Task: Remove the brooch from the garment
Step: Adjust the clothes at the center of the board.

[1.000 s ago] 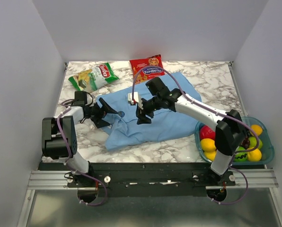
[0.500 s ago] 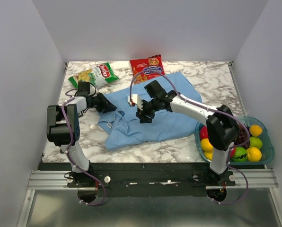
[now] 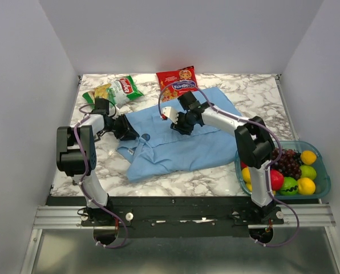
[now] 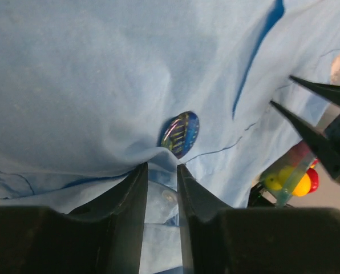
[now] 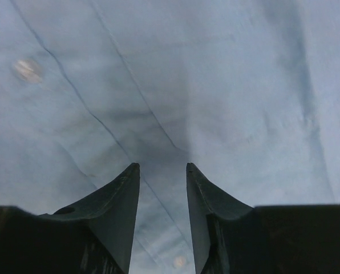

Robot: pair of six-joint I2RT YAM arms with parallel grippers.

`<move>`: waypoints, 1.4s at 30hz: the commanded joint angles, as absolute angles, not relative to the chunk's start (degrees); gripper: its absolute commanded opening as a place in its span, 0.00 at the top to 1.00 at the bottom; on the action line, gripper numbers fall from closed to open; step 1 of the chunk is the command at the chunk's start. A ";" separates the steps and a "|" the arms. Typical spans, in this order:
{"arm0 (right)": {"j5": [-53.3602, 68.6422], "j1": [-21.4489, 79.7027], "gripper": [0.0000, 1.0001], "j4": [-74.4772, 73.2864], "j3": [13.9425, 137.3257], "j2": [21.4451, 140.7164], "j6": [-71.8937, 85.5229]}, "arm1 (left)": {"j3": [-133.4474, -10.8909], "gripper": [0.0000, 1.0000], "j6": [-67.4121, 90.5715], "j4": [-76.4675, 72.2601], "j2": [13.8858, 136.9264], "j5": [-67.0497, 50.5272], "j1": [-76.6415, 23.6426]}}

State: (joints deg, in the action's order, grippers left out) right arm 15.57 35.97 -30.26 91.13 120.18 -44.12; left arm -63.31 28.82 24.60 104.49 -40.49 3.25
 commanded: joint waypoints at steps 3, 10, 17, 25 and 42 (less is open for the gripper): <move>4.41 31.82 0.57 -33.14 88.09 122.26 -47.10 | -65.47 0.58 20.14 31.80 105.73 -33.32 3.08; 4.22 27.25 0.64 -34.10 88.32 121.99 -46.93 | -71.97 0.50 10.65 34.98 105.82 -32.77 1.85; 3.87 26.98 0.64 -34.45 89.12 122.08 -46.32 | -81.72 0.34 -3.76 33.75 103.45 -31.04 -7.37; 7.73 27.33 0.45 -35.51 91.49 114.53 -39.47 | -91.76 0.20 -11.78 45.96 112.76 -21.36 -10.99; 11.60 27.42 0.28 -35.33 87.37 102.13 -31.64 | -82.97 0.14 -10.20 42.89 112.06 -9.32 -18.37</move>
State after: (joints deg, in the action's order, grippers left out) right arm 10.33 27.05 -34.39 88.90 102.43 -32.88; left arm -83.72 -11.05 42.15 111.15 -14.96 -17.56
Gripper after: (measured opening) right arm 0.716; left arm 0.864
